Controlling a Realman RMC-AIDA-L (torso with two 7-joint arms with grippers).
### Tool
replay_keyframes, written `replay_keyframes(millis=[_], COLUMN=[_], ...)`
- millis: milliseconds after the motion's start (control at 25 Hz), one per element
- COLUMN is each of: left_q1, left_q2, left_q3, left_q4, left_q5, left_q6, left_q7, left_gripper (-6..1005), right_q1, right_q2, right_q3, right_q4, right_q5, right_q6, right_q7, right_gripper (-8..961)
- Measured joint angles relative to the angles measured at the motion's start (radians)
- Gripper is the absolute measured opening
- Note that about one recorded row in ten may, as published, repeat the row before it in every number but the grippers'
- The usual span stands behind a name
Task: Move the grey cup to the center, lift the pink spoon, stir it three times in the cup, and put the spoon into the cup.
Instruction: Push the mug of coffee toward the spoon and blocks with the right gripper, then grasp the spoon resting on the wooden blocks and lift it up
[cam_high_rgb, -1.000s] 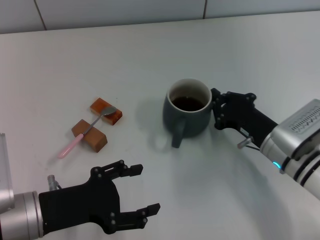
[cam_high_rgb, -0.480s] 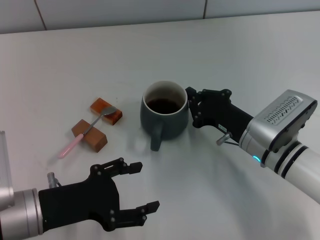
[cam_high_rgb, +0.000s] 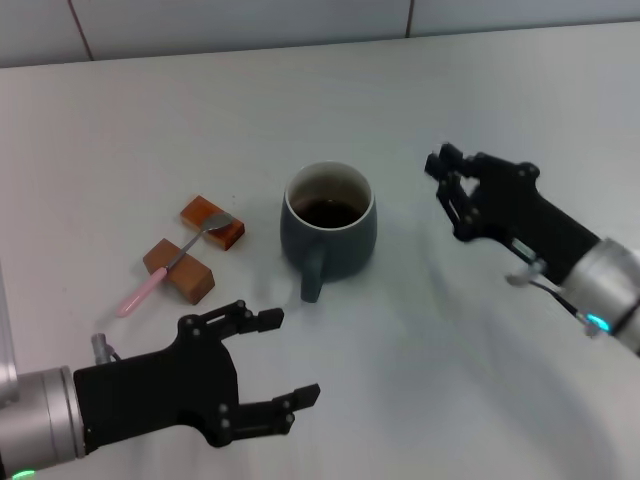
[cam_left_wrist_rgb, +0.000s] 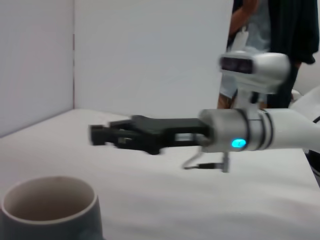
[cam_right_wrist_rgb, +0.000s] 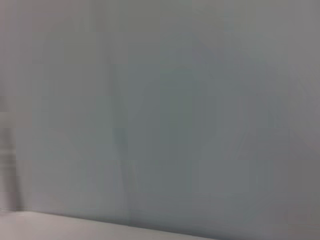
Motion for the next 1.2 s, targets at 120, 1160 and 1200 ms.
replay_keyframes(millis=[120,1160,1200], left_q1=[-0.001,0.022,0.015], left_q2=[0.001,0.000,0.000], left_q3=[-0.001,-0.062,-0.060], left_q4=[0.000,-0.427,-0.489], left_q5=[-0.033,-0.698,-0.740], left_q6=[0.001,0.037,0.059], left_q7=[0.008,-0.170,-0.191], left_gripper=[796,783,783], right_q1=[-0.072,-0.228,-0.228], right_q2=[0.003,0.016,0.017], right_q3=[-0.159,-0.281,-0.281], right_q4=[-0.284,-0.732,-0.735], right_q5=[-0.208,-0.334,-0.334], right_q6=[-0.181,-0.291,-0.291], right_q7=[0.336,0.715,0.717], right_gripper=[79,824,824])
